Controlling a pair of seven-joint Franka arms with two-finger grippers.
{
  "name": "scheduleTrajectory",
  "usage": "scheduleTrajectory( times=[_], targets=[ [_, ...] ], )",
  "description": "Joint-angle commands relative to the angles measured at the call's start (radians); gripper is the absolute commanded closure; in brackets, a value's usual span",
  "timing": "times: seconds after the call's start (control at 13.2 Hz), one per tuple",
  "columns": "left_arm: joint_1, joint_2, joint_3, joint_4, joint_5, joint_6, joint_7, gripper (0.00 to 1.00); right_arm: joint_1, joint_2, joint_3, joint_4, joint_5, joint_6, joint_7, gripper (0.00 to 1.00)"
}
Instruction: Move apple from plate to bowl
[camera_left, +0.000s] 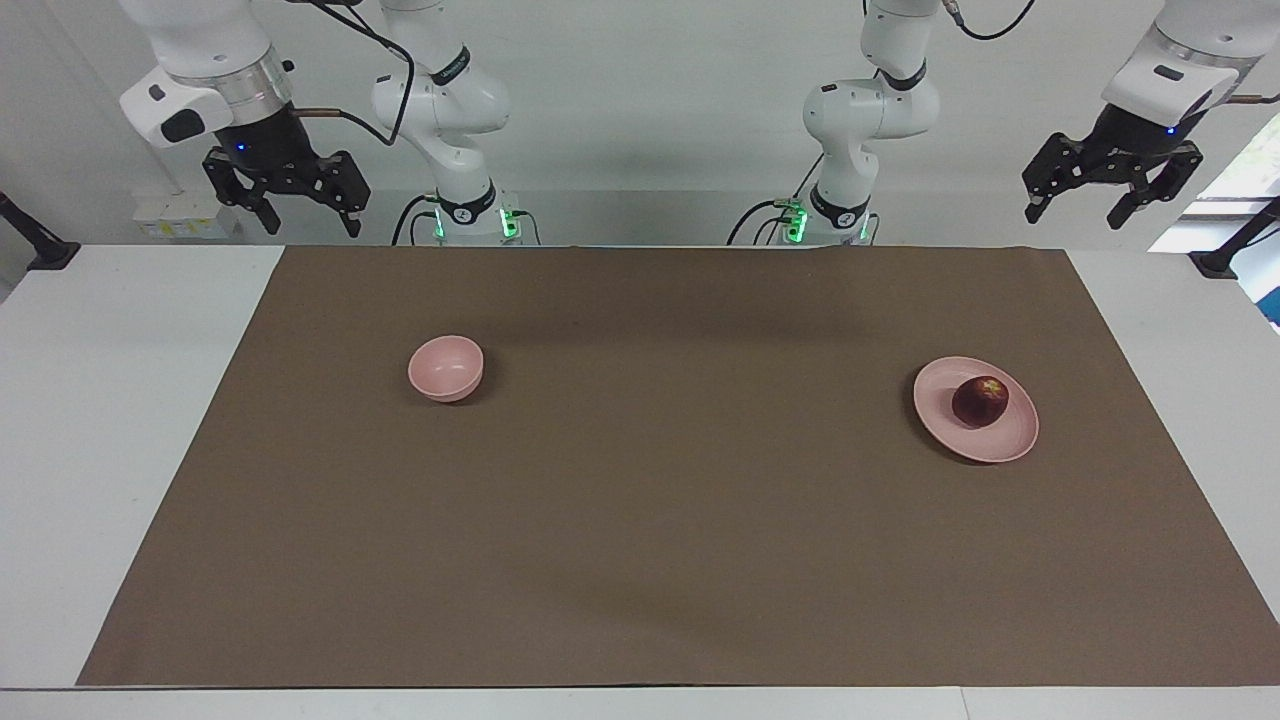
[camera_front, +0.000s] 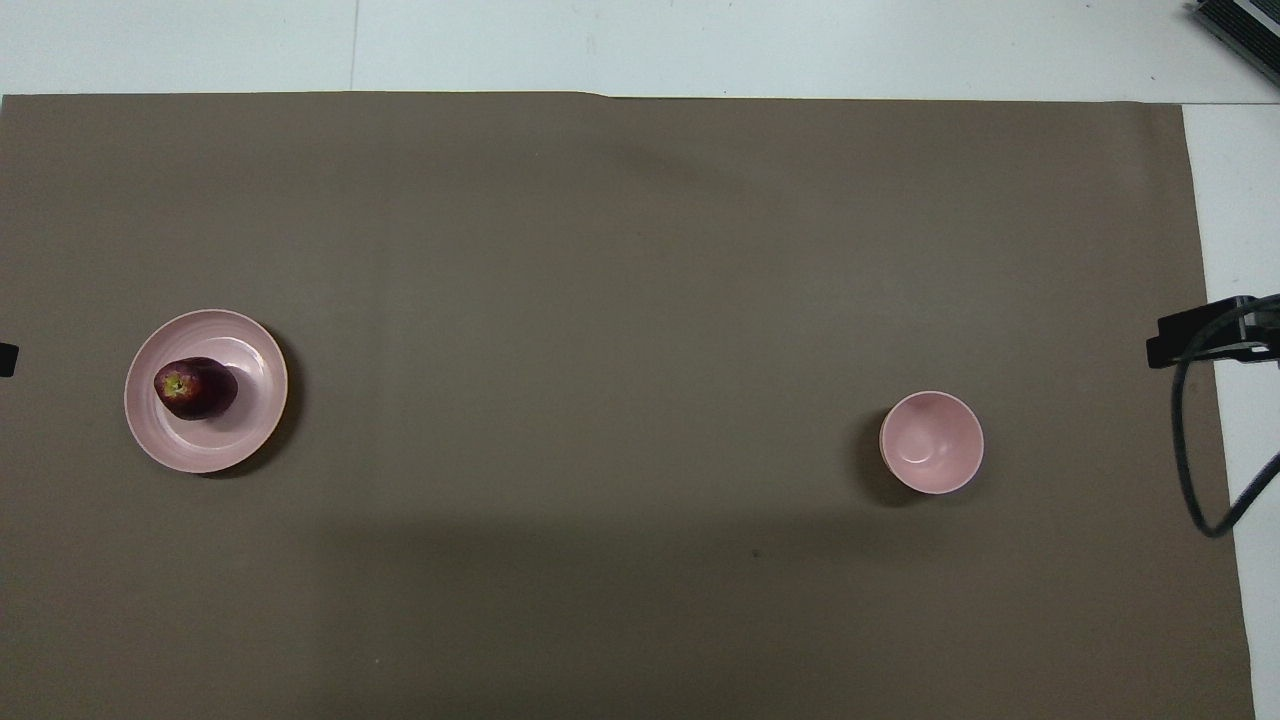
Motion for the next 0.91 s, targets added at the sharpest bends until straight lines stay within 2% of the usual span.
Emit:
scheduleTrajectory(
  times=[0.0,0.84],
  targets=[
    [-0.007,-0.022,0.000,-0.025,0.009,0.008,-0.008,0.00,-0.005,-0.008,0.006,0.000,0.012,-0.009,0.010,0.00],
    [0.002,-0.030,0.000,-0.044,0.006,0.018,-0.007,0.00,-0.010,-0.010,0.003,0.000,0.012,-0.015,0.005,0.00]
  ],
)
